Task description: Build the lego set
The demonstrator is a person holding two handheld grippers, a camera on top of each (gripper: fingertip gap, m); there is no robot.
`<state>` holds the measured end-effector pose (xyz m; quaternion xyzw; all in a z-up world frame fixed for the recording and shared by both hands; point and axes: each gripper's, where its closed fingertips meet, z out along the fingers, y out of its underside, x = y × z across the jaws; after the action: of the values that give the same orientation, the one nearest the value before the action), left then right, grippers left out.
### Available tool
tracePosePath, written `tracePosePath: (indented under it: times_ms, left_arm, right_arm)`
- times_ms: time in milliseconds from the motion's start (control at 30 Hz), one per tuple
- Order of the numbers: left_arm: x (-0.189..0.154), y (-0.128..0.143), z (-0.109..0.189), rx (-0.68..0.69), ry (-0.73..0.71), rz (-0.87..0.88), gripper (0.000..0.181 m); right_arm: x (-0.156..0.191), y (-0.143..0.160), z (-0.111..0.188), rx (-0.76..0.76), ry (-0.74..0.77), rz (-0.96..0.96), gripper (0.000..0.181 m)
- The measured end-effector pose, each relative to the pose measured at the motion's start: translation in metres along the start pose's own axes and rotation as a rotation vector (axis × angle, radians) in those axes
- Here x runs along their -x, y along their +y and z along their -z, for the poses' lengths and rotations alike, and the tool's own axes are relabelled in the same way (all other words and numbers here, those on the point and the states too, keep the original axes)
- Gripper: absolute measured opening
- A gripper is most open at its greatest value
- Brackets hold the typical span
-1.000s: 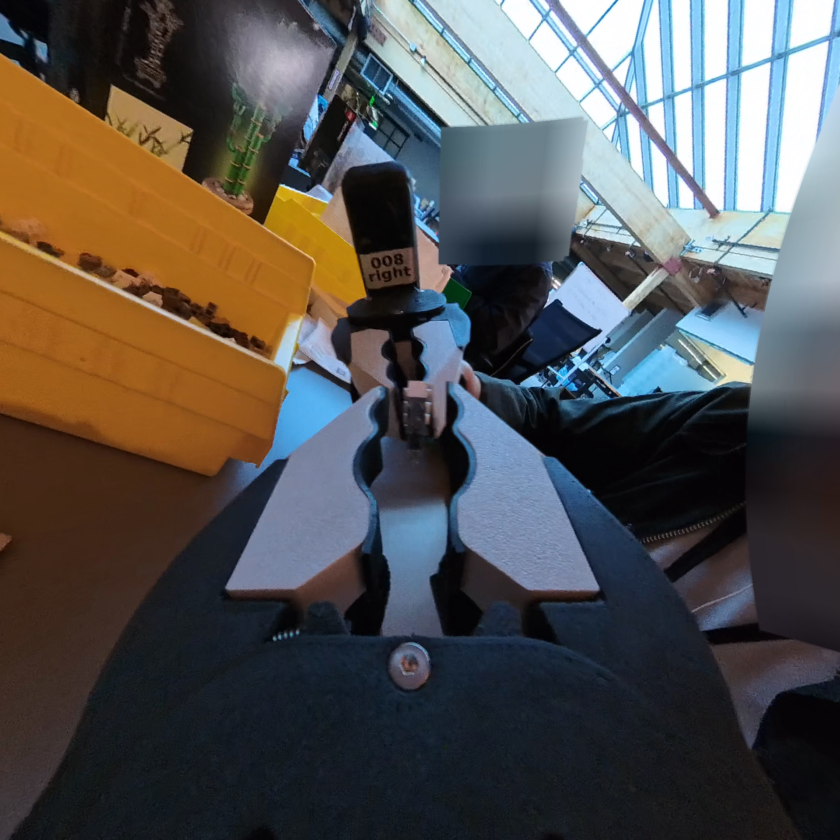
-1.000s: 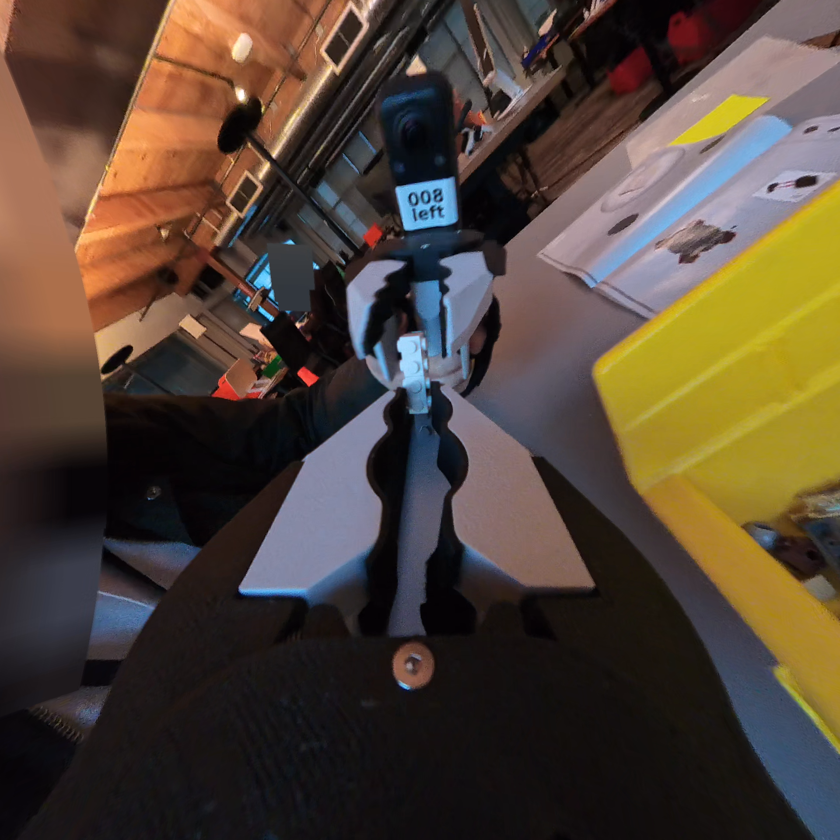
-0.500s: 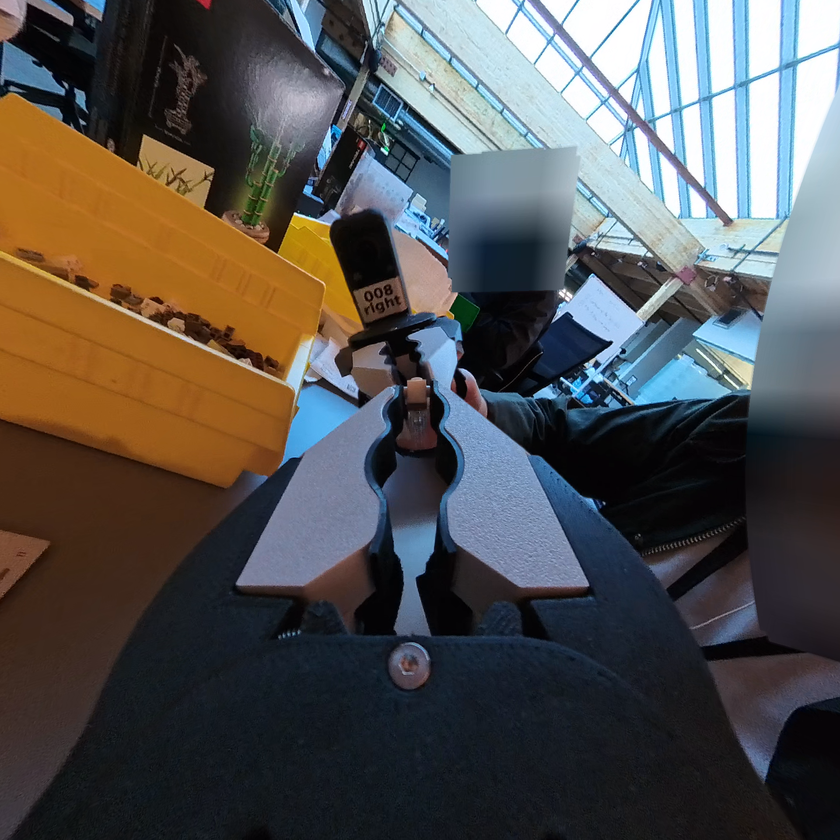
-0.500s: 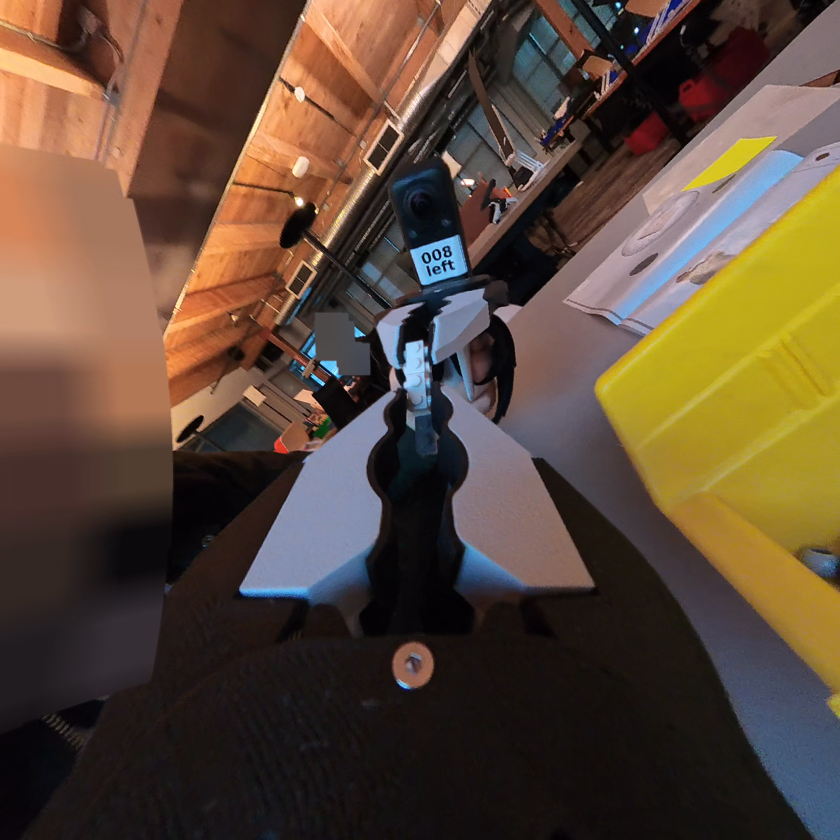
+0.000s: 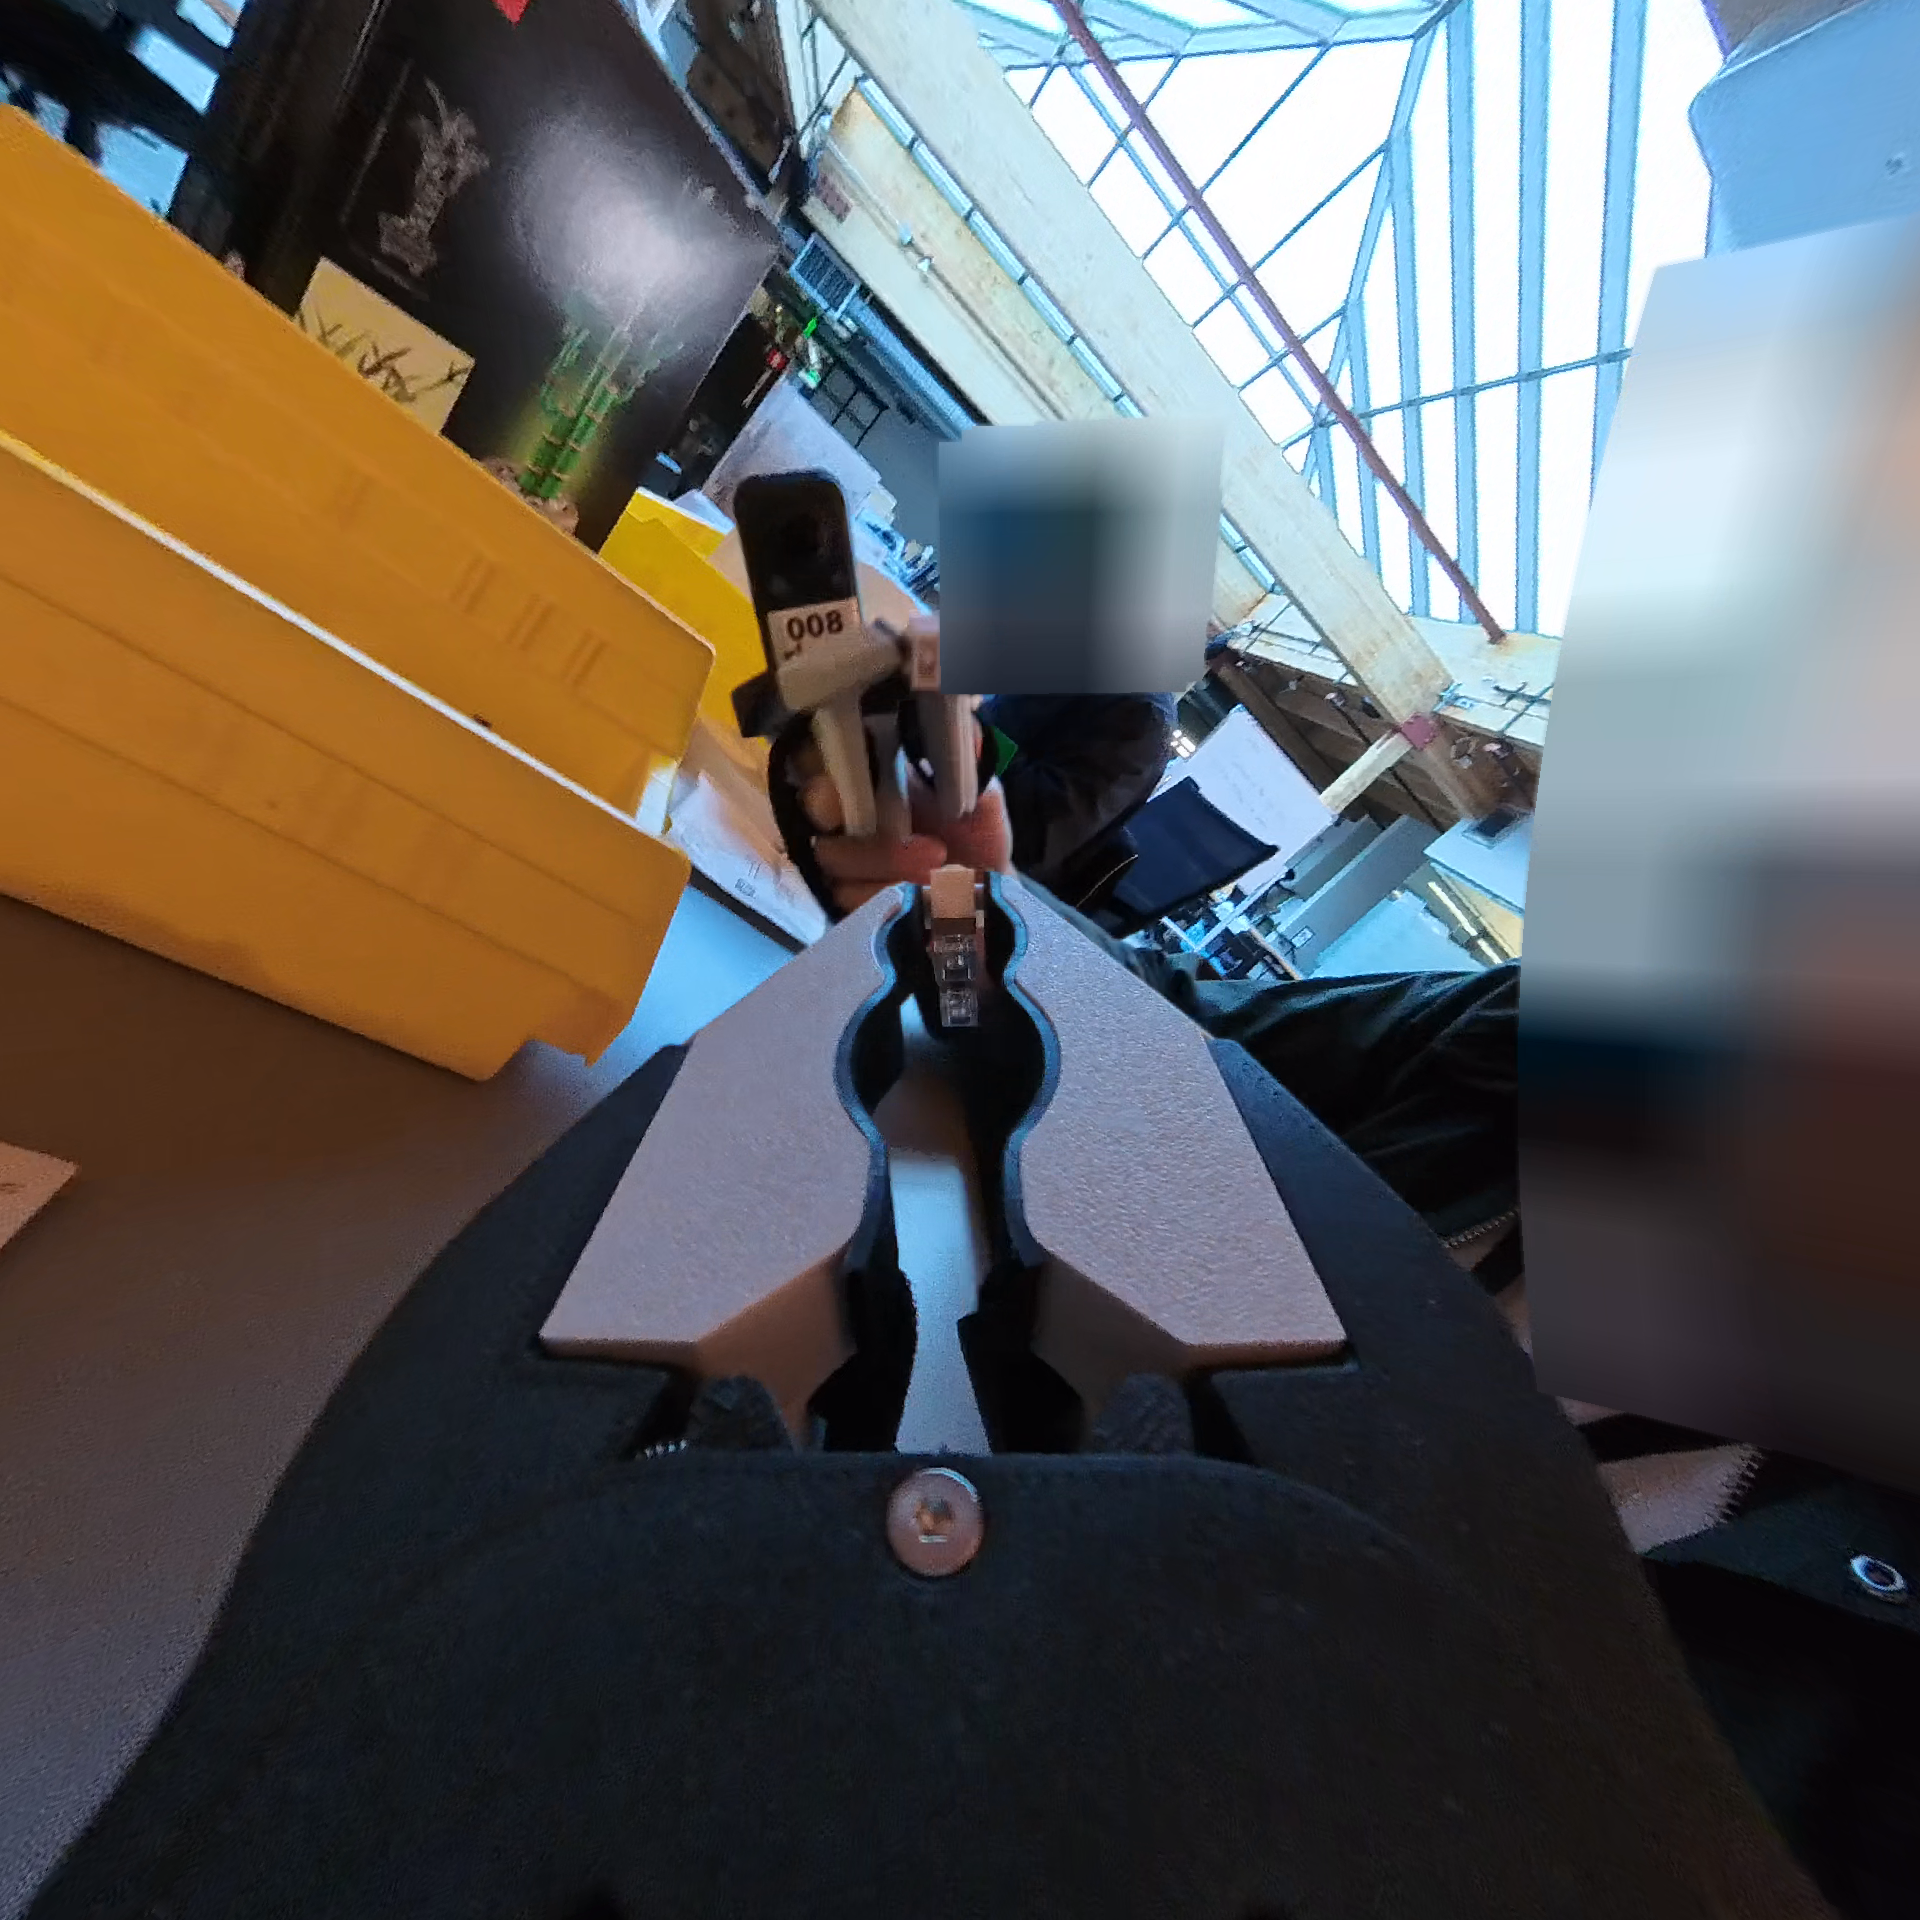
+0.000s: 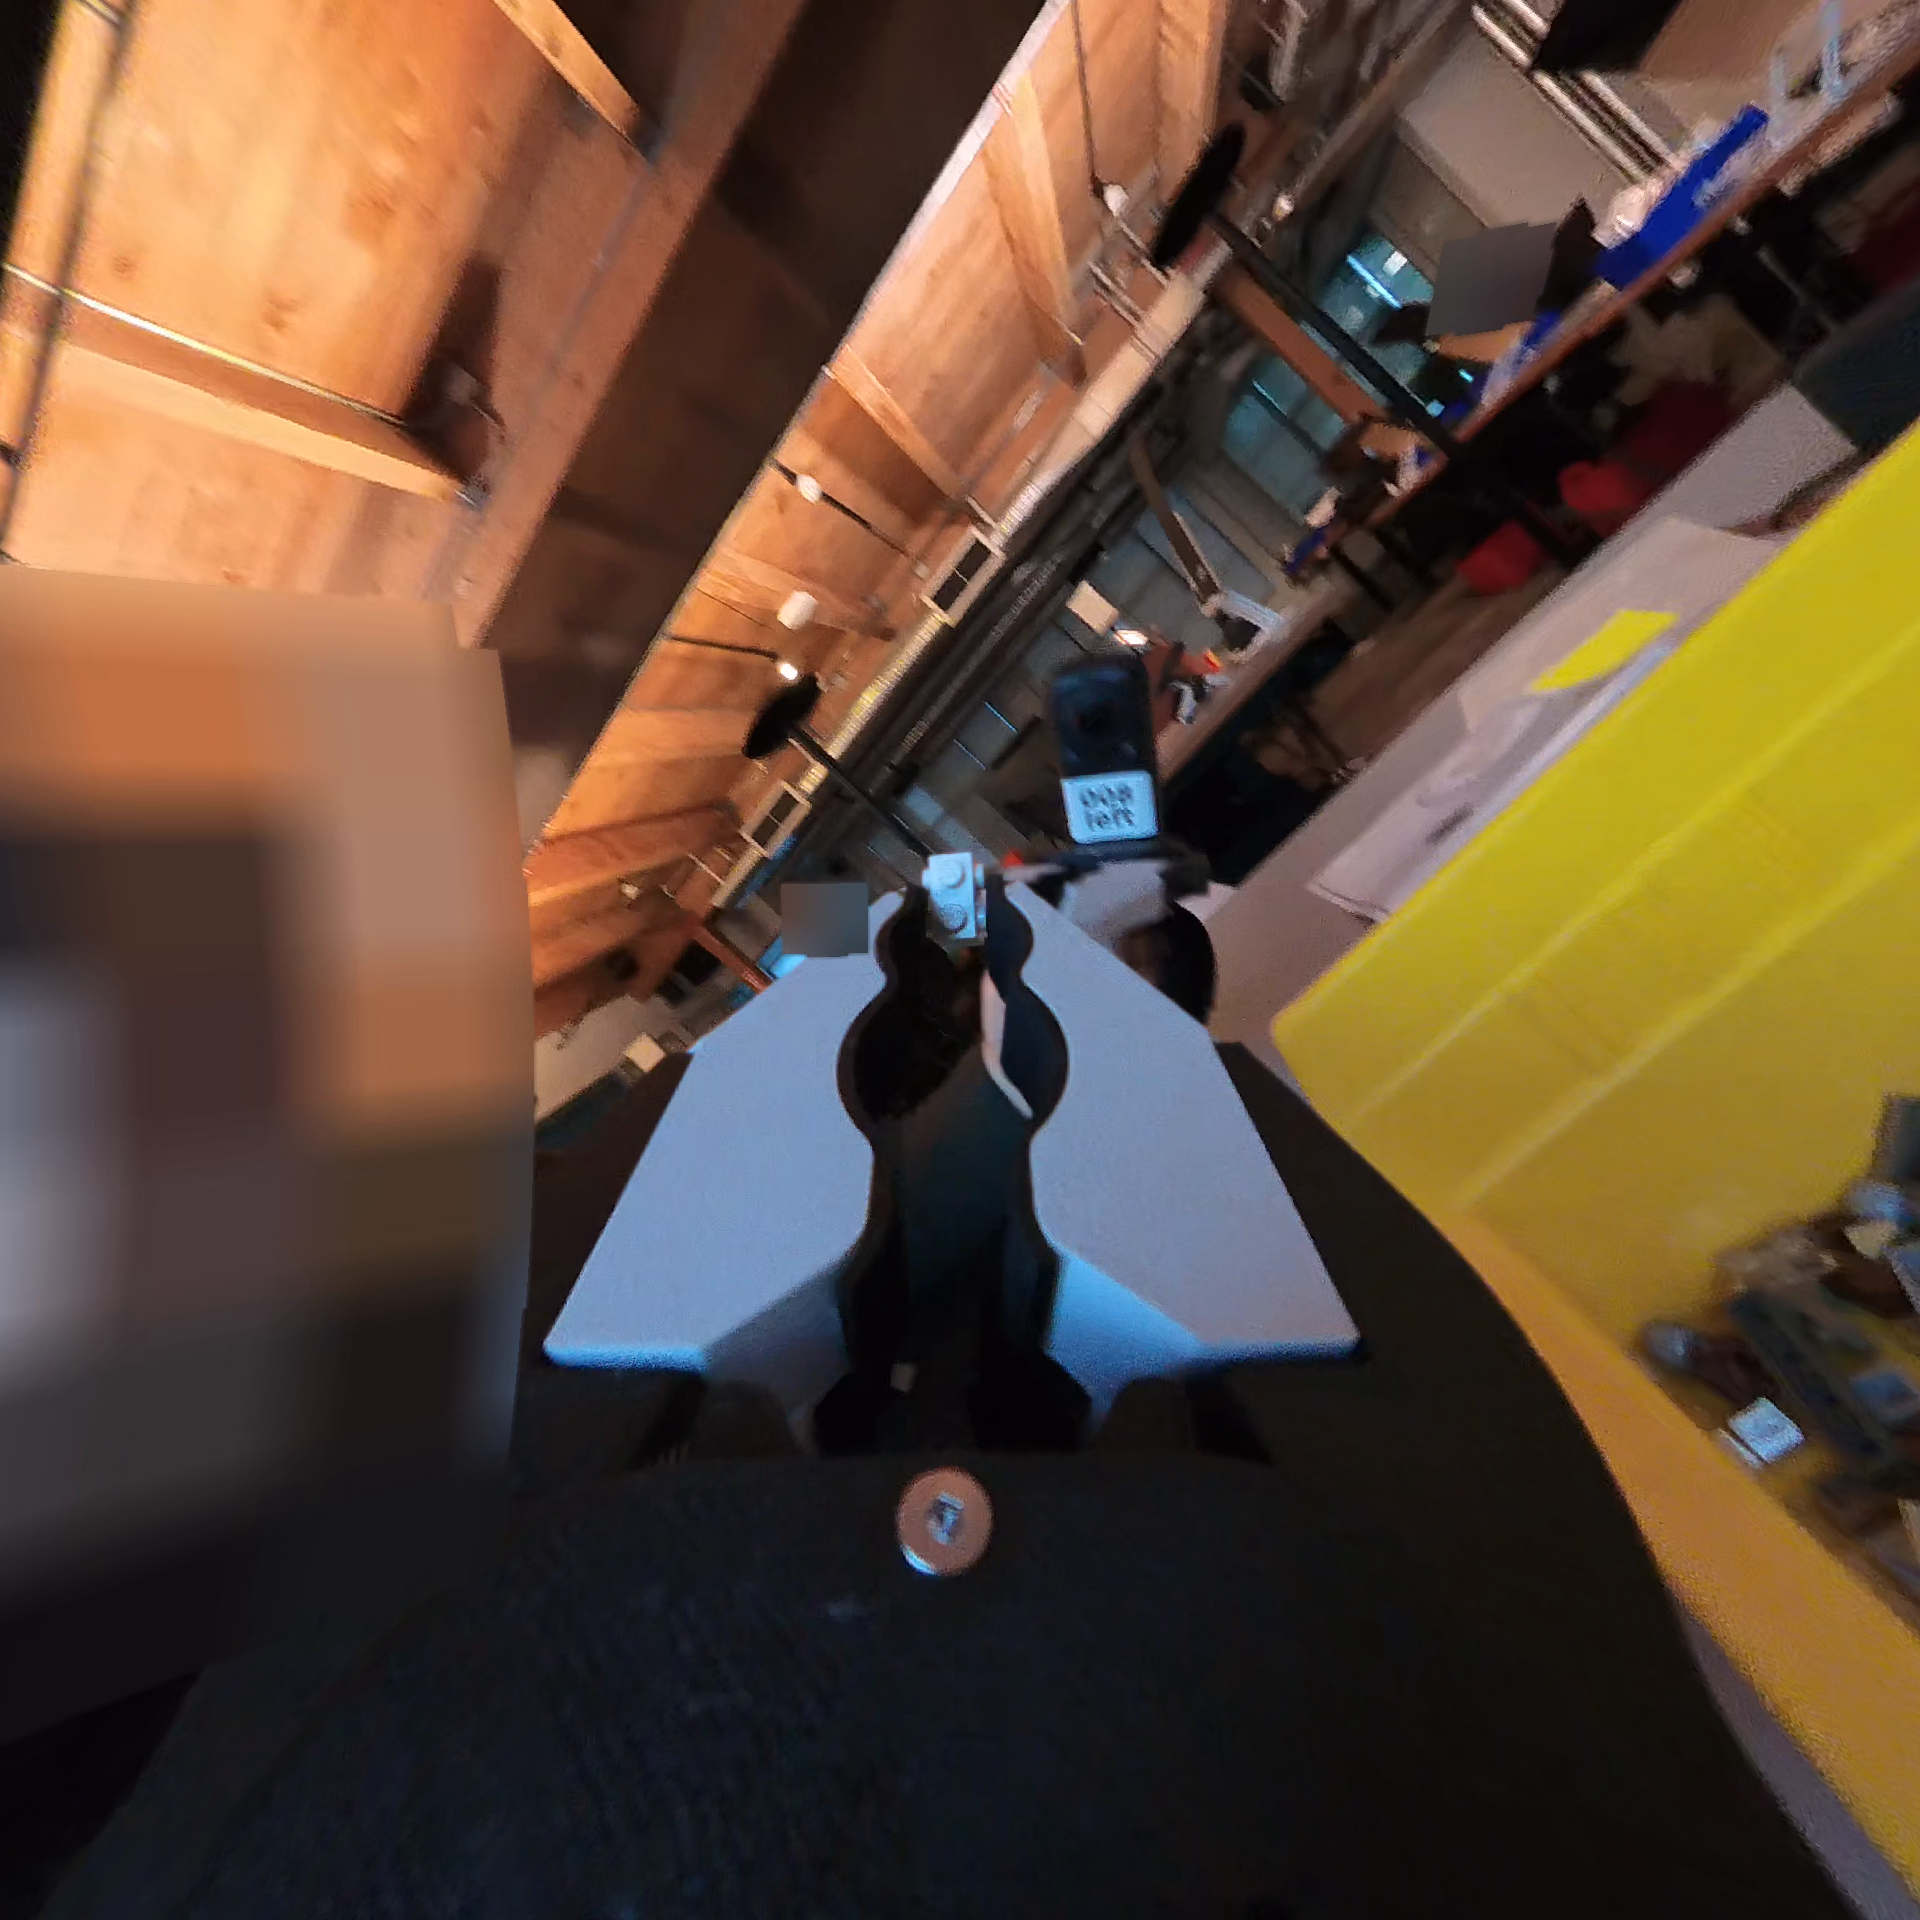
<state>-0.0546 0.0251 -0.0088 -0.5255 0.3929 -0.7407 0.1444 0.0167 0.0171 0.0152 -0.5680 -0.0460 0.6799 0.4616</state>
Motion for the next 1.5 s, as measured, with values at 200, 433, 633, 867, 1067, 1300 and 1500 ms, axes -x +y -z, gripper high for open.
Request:
tracePosePath:
  times_ms: [200, 433, 633, 867, 1067, 1300, 1500]
  left_arm:
    - [0.007, 0.001, -0.003, -0.004, -0.045, -0.002, 0.008]
    - [0.013, 0.008, -0.006, 0.037, -0.073, 0.010, 0.008]
    - [0.004, 0.004, -0.009, 0.007, -0.049, -0.032, 0.009]
    - [0.005, 0.009, -0.018, 0.031, -0.071, -0.062, 0.021]
    - [0.003, 0.010, -0.018, 0.040, -0.068, -0.061, 0.005]
    - [0.009, 0.037, -0.022, 0.226, -0.132, -0.068, 0.006]
    - [0.011, 0.048, -0.026, 0.279, -0.126, -0.027, 0.006]
  right_arm:
    - [-0.069, -0.030, 0.031, -0.011, 0.526, 0.307, 0.055]
    - [-0.033, 0.045, -0.028, 0.270, 0.358, 0.425, 0.049]
    - [-0.032, 0.091, -0.041, 0.428, 0.214, 0.223, 0.006]
    - [-0.027, 0.068, -0.041, 0.271, 0.185, 0.183, 0.005]
    - [-0.025, 0.075, -0.044, 0.312, 0.165, 0.238, 0.006]
    - [-0.018, 0.052, -0.036, 0.217, 0.142, 0.232, 0.021]
    - [-0.029, 0.074, -0.037, 0.345, 0.183, 0.192, 0.008]
